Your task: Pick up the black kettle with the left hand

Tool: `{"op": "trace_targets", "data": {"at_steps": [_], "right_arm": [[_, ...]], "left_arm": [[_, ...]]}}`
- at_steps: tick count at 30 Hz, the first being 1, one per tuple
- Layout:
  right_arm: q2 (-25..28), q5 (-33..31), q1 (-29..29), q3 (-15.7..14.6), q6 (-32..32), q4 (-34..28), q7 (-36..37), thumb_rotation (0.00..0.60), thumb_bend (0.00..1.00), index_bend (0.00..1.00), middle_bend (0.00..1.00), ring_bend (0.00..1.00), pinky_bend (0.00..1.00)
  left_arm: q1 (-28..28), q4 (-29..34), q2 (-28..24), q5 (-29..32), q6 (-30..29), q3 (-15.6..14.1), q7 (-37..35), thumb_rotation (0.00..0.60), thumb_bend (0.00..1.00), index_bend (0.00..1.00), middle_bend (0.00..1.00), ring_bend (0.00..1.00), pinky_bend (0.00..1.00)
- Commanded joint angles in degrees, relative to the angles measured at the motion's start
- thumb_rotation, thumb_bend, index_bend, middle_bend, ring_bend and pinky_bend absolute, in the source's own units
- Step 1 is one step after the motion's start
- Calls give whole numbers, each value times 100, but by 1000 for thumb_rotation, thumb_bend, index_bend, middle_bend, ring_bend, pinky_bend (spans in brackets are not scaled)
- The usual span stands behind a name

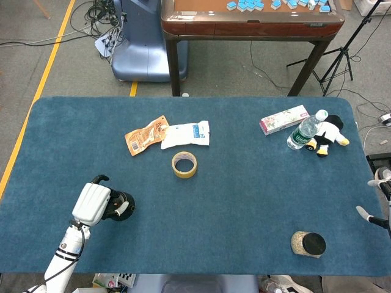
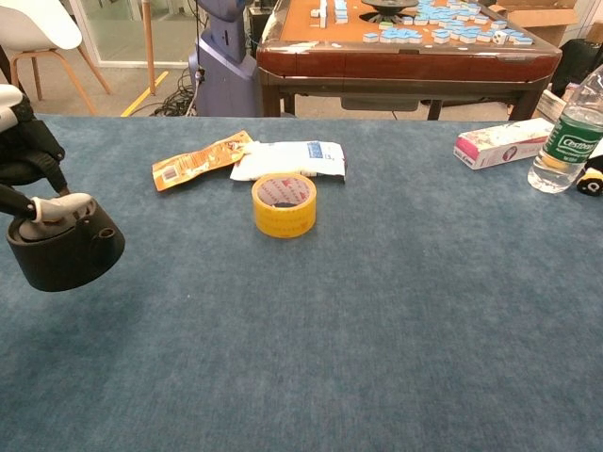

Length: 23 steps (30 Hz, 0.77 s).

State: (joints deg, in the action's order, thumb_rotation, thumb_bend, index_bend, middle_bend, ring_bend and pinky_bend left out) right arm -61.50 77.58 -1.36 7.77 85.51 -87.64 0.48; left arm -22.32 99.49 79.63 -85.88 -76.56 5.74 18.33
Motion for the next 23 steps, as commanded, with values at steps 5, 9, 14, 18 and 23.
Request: {"op": "trace_targets", "data": {"at_steps": [5, 9, 14, 18, 23], "right_arm": [[-11, -2, 12, -12, -21, 49, 76, 600, 141, 362, 371, 236, 196], [-14, -3, 17, -13, -27, 71, 111, 600, 141, 362, 370, 236, 196], [-15, -2, 17, -17, -40, 81, 124, 600, 141, 362, 371, 236, 196], [-19, -10, 21, -16, -44, 85, 127, 600, 141, 362, 371, 236, 196], [-17, -16, 23, -17, -50, 70, 114, 600, 141, 362, 370, 236, 196]], "left_arm": [[-18, 51, -29, -14, 15, -20, 213, 539, 269, 1000, 1000, 950, 376], [-29, 94, -49, 12, 49, -27, 295, 542, 269, 1000, 1000, 950, 377], [-38, 117, -46, 31, 62, -28, 347, 544, 269, 1000, 1000, 950, 391], [-45, 116, -41, 42, 72, -28, 373, 543, 270, 1000, 1000, 950, 392], [-54, 92, -29, 52, 76, -24, 384, 541, 270, 1000, 1000, 950, 392]]}}
